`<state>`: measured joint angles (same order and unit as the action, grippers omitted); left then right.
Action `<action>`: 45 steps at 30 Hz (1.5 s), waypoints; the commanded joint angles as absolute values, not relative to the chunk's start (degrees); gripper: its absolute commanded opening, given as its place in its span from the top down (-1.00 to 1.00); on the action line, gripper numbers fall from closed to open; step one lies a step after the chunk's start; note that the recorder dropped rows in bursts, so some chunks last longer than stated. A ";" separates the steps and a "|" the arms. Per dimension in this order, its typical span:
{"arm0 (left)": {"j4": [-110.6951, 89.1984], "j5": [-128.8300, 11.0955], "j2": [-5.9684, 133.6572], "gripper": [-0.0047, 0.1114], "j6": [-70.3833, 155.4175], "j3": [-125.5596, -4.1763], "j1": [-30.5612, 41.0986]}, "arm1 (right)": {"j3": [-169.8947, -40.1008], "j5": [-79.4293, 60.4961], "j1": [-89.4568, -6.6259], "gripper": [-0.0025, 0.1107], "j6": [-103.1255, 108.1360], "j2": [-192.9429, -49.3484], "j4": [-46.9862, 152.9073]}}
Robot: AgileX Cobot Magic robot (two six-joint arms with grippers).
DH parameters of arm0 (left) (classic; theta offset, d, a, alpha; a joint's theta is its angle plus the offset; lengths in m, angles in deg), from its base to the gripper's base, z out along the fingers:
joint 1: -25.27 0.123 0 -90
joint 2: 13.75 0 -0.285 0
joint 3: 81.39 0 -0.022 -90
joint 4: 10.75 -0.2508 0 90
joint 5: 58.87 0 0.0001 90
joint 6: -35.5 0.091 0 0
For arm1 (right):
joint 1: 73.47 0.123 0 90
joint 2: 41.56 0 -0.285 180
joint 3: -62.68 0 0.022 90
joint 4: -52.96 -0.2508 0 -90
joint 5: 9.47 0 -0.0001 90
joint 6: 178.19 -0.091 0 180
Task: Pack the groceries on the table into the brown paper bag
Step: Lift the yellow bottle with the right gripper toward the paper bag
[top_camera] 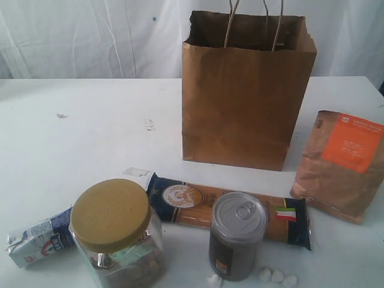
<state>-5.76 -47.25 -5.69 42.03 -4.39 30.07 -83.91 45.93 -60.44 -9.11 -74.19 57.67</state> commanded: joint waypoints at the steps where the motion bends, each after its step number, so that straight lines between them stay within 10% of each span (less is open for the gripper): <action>1: -5.26 -47.31 -5.97 0.92 41.89 -4.18 29.71 | -90.92 40.00 -60.37 0.96 -8.45 -74.12 54.54; 29: -5.26 -47.31 -5.97 0.92 41.78 -4.18 29.71 | -95.46 8.27 -60.37 0.96 -11.07 -91.09 51.47; 45: -5.26 -47.31 -5.97 0.92 41.78 -4.18 29.71 | -107.64 -21.84 -63.85 0.96 -13.36 -126.05 44.00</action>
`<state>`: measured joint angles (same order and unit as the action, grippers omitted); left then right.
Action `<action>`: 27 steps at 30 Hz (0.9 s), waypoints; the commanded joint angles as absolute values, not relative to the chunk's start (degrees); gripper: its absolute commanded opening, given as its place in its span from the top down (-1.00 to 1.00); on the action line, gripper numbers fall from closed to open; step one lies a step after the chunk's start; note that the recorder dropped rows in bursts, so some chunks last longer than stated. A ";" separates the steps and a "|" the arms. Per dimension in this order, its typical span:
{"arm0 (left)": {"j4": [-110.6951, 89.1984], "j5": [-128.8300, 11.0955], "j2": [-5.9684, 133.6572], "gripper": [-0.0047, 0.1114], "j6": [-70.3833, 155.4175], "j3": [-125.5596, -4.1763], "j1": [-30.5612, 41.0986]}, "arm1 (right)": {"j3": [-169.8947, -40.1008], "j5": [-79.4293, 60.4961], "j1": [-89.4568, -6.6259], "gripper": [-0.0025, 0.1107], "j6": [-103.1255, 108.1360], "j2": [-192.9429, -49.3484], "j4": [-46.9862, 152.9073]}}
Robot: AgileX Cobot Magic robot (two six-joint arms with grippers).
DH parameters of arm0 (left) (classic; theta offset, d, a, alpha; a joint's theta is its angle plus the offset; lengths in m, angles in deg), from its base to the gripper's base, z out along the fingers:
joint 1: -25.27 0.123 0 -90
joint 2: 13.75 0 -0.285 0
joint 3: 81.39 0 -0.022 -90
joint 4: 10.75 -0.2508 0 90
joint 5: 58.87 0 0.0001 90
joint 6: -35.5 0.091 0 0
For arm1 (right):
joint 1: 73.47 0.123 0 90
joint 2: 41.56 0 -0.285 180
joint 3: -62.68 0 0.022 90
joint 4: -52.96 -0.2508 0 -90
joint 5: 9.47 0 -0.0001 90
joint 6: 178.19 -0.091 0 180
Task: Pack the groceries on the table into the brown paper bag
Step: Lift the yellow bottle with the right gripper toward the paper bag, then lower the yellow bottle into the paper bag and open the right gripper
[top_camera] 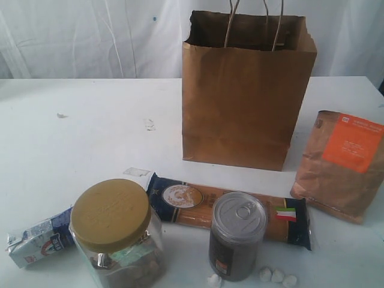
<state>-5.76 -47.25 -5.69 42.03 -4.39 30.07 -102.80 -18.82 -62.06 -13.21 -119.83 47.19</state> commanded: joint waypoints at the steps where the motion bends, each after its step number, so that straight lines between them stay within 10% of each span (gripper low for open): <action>1: -5.26 -47.31 -5.97 0.92 41.78 -4.18 29.71 | -108.25 -20.46 -63.85 0.96 -13.36 -126.98 44.00; 27: -5.26 -47.31 -5.97 0.92 41.78 -4.18 29.71 | -109.36 -11.62 -61.91 0.95 -4.36 -134.29 43.67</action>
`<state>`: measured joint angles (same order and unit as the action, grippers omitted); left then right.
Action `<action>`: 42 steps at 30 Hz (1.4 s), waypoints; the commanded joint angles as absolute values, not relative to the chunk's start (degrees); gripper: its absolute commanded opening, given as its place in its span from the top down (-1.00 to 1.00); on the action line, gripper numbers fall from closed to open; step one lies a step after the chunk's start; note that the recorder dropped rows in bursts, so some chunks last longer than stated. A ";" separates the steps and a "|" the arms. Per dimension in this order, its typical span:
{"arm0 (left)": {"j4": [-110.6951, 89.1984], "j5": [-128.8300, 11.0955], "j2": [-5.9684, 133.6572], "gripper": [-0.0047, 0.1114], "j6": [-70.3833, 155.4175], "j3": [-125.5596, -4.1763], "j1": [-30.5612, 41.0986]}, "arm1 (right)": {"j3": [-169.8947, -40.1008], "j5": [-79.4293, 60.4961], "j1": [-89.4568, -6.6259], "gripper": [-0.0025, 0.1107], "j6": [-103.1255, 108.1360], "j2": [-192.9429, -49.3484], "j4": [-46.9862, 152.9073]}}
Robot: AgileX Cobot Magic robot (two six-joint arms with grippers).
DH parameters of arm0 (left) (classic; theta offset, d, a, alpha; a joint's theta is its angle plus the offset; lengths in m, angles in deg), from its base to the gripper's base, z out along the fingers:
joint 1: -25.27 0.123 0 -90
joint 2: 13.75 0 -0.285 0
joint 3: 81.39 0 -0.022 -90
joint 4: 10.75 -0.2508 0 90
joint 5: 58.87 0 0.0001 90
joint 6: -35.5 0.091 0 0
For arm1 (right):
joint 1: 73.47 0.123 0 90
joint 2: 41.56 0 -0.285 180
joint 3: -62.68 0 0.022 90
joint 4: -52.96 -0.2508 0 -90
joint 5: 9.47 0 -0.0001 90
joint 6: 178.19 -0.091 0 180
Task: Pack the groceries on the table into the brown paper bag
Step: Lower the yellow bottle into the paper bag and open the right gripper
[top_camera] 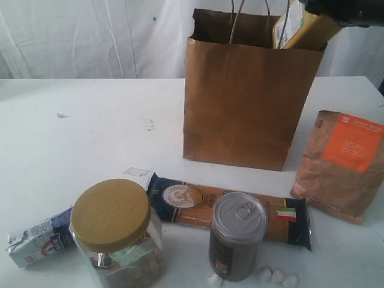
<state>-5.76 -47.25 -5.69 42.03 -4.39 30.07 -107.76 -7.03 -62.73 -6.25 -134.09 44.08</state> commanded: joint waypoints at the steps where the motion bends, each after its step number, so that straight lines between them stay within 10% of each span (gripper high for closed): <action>1: -5.26 -47.31 -5.97 0.92 41.78 -4.18 29.71 | -109.36 -11.62 -61.91 0.93 -4.36 -134.57 43.67; 16: -5.26 -47.31 -5.97 0.92 41.78 -4.18 29.71 | -109.36 -9.47 -61.91 0.15 -2.37 -137.57 43.92; 42: -5.26 -47.31 -5.97 0.92 41.78 -4.18 29.71 | -109.36 2.04 -61.91 -0.14 5.50 -138.69 44.02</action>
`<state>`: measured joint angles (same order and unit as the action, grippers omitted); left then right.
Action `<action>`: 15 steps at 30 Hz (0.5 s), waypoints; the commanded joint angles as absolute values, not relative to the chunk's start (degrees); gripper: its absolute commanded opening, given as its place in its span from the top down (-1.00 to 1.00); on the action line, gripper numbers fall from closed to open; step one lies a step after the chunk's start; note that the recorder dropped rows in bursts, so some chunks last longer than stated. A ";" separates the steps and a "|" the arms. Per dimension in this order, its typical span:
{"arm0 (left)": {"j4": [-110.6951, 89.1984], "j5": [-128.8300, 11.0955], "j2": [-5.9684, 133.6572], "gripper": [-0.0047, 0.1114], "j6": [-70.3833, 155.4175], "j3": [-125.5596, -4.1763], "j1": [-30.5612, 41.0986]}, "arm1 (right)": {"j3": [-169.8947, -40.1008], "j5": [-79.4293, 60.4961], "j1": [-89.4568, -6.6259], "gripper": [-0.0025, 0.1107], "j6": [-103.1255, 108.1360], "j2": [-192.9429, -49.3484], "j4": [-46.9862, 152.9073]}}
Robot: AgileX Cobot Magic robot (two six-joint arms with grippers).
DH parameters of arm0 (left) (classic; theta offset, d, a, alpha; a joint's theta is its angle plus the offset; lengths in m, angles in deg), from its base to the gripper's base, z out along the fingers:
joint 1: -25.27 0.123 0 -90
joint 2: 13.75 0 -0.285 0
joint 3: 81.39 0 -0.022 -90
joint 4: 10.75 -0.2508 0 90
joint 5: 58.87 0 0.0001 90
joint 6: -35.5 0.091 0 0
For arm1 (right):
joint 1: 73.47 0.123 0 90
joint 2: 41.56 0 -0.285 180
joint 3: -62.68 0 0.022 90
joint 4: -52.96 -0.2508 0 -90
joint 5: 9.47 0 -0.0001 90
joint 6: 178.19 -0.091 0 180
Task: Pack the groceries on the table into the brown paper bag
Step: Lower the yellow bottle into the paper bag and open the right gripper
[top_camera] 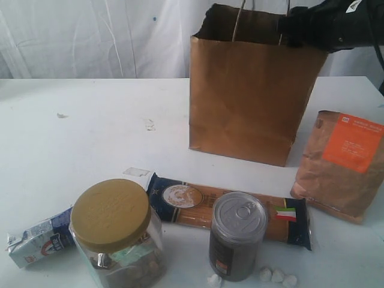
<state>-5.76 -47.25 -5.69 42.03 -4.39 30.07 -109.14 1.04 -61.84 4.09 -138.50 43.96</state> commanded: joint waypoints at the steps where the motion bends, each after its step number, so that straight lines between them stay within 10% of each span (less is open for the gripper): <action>1: -5.26 -47.31 -5.97 0.92 41.78 -4.18 29.71 | -109.36 1.91 -61.91 -0.14 5.50 -138.69 44.02; 15: -5.26 -47.31 -5.97 0.92 41.78 -4.18 29.71 | -109.36 1.23 -61.91 -0.12 5.50 -133.12 43.53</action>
<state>-5.76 -47.25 -5.69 42.03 -4.39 30.07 -109.14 1.39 -61.84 4.97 -135.21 43.71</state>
